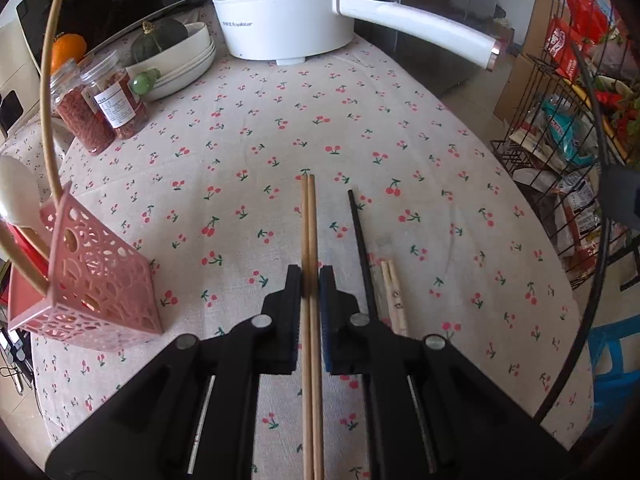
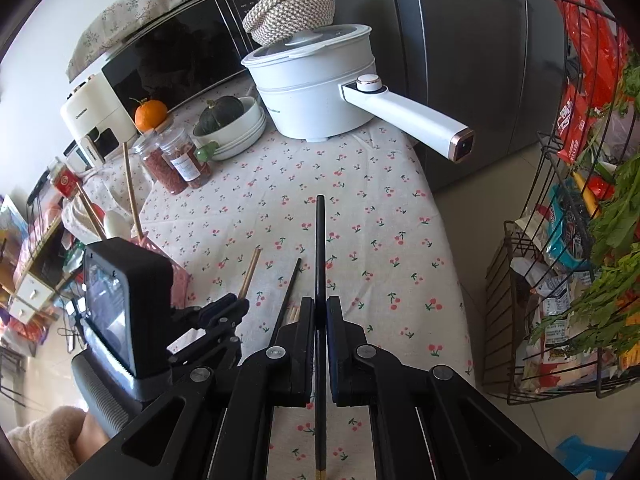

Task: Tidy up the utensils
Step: 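Lower the wooden chopstick into the holder and open the left gripper while the right carries the black chopstick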

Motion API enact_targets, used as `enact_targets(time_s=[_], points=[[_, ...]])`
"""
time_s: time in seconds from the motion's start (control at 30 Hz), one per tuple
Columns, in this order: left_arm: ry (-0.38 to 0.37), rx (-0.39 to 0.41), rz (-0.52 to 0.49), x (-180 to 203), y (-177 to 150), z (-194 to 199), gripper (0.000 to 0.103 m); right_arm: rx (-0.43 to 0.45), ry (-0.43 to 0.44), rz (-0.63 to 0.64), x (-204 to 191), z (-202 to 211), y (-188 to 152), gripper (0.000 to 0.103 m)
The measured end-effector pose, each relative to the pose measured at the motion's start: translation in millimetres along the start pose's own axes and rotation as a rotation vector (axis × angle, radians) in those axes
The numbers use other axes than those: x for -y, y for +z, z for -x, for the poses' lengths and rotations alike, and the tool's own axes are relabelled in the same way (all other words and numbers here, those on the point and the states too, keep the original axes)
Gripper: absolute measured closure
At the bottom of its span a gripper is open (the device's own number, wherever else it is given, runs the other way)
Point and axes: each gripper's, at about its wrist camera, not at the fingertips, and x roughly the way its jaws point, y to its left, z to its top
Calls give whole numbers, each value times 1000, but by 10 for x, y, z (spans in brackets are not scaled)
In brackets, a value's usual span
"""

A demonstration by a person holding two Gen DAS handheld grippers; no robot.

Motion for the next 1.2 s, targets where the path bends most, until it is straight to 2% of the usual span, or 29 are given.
enact_targets(time_s=[0.17, 0.4, 0.6, 0.73, 0.83, 1.0, 1.2], points=[[-67, 108, -23, 10, -95, 590, 93, 77, 2, 39, -109, 259, 55, 98], [-117, 309, -39, -151, -213, 1432, 93, 194, 42, 93, -335, 641, 61, 98], [-140, 487, 51, -556, -176, 1931, 93, 272, 76, 118, -547, 836, 136, 98], [-128, 648, 108, -852, -132, 2205, 93, 296, 98, 142, -745, 894, 220, 98], [-97, 724, 162, -1080, -68, 2270, 93, 295, 122, 147, -879, 879, 272, 98], [-13, 841, 238, -1405, -55, 2159, 93, 289, 154, 156, -1040, 808, 331, 98], [72, 876, 236, -1492, 5, 1861, 93, 273, 168, 162, -1143, 696, 378, 98]])
